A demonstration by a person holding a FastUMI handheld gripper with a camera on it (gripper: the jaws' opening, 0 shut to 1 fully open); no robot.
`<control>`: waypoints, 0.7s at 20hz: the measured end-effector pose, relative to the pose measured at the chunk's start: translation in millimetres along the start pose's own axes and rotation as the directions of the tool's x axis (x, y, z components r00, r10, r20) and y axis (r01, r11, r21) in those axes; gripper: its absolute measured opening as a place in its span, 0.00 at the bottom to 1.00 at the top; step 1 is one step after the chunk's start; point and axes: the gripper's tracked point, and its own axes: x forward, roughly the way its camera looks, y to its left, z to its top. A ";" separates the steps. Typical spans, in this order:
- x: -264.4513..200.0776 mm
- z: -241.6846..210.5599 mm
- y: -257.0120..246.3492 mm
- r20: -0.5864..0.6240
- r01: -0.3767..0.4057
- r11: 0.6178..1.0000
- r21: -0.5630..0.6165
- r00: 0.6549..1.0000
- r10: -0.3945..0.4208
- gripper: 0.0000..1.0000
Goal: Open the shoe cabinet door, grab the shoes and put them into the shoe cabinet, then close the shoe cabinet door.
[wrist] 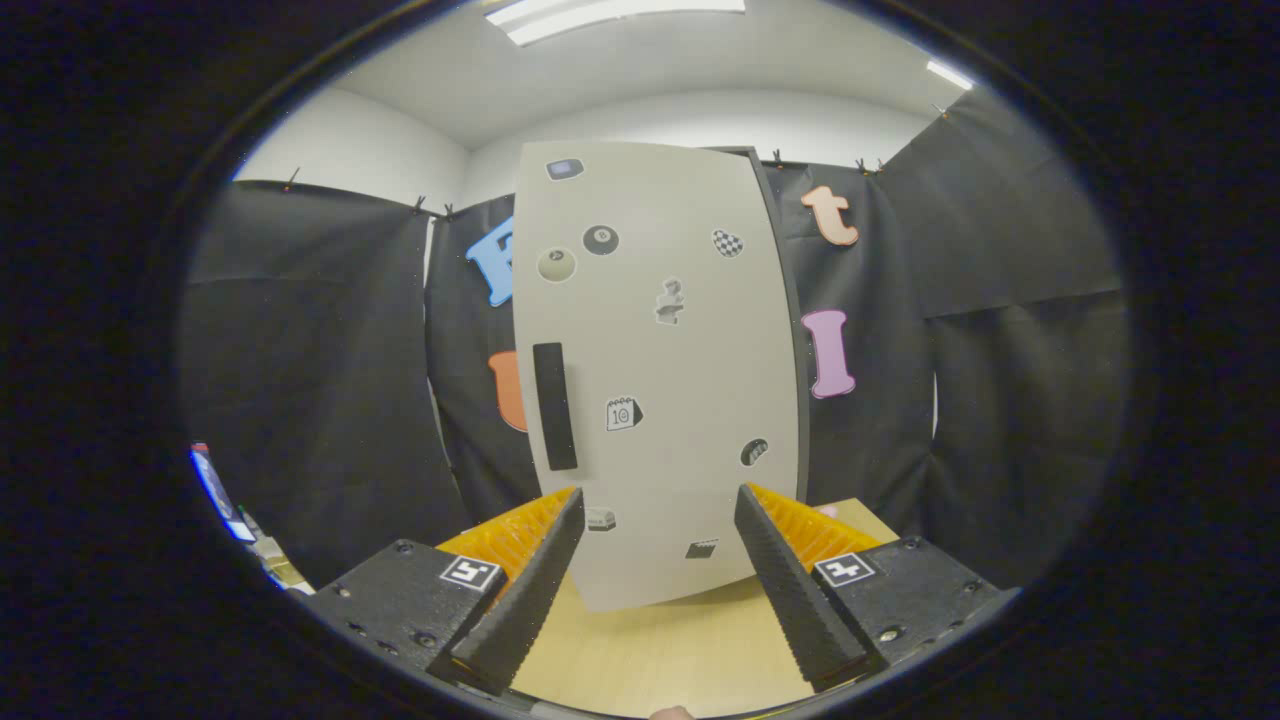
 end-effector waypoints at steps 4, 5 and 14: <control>-23.1 -2.8 3.7 0.003 -0.009 0.999 -0.045 1.000 0.009 0.99; -29.6 -4.7 5.6 0.006 -0.019 0.997 -0.071 1.000 0.019 0.99; -50.4 -13.1 1.8 0.010 0.020 0.993 -0.115 1.000 -0.019 0.99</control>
